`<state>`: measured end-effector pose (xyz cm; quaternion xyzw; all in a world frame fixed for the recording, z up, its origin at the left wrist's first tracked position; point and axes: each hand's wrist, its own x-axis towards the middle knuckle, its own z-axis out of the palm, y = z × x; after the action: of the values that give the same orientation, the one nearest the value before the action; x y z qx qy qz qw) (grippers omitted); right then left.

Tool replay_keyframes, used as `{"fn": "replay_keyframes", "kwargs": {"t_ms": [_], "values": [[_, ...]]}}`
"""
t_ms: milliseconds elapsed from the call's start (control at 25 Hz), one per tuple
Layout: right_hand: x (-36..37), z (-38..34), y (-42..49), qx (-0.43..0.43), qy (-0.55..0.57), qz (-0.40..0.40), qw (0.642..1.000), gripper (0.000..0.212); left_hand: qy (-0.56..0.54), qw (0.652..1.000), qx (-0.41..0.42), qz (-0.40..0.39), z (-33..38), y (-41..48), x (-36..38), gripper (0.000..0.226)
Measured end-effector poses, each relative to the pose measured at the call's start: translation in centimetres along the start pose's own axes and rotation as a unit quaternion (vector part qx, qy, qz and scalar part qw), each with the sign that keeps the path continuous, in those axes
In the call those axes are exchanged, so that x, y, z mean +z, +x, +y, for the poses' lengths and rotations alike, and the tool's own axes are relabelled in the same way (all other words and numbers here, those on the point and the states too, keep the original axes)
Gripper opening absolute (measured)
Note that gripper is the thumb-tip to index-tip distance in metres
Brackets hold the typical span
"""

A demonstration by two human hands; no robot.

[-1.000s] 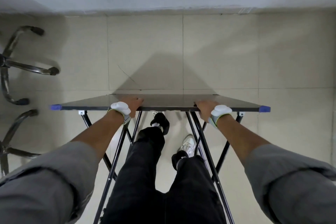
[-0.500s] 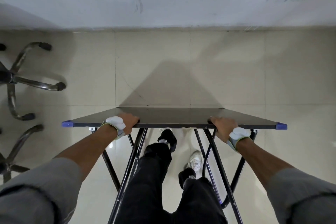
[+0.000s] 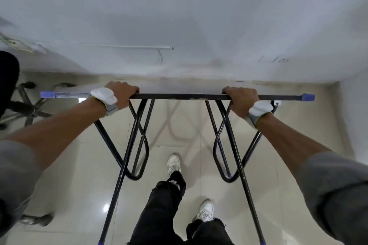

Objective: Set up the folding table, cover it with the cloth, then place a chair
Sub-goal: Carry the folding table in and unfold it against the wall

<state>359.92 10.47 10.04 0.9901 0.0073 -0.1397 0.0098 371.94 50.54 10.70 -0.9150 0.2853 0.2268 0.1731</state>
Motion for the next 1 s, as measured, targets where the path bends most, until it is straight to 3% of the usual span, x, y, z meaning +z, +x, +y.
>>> {"fn": "replay_keyframes", "kwargs": {"t_ms": [120, 240, 400, 520, 600, 680, 800, 1000], "values": [[-1.7, -0.6, -5.1, -0.01, 0.005, 0.081, 0.997, 0.059, -0.013, 0.995, -0.047, 0.092, 2.3, -6.2, -1.5, 0.041], [-0.3, -2.3, -12.8, 0.015, -0.011, 0.067, 0.998, 0.071, -0.045, 0.988, -0.09, 0.117, 6.6, -13.1, 0.7, 0.062], [2.6, -4.7, -22.3, 0.005, -0.007, 0.075, 0.997, 0.069, -0.123, 0.977, -0.088, 0.149, 11.5, -21.4, 5.0, 0.068], [4.4, -6.7, -28.8, -0.011, -0.007, 0.102, 0.995, 0.063, -0.154, 0.981, -0.071, 0.094, 13.9, -26.8, 7.6, 0.089], [4.7, -7.7, -31.6, -0.02, -0.007, 0.104, 0.994, 0.08, -0.16, 0.983, -0.071, 0.06, 15.6, -29.4, 9.3, 0.105], [4.8, -8.4, -33.0, -0.028, 0.003, 0.084, 0.996, 0.099, -0.172, 0.981, -0.058, 0.061, 16.9, -30.9, 10.5, 0.107], [6.0, -9.5, -34.7, -0.046, 0.009, -0.023, 0.999, 0.118, -0.162, 0.984, -0.01, 0.071, 18.2, -32.2, 12.1, 0.111], [9.3, -11.5, -38.8, -0.047, 0.003, -0.053, 0.997, 0.115, -0.156, 0.983, 0.035, 0.092, 19.3, -35.6, 16.5, 0.116]]}}
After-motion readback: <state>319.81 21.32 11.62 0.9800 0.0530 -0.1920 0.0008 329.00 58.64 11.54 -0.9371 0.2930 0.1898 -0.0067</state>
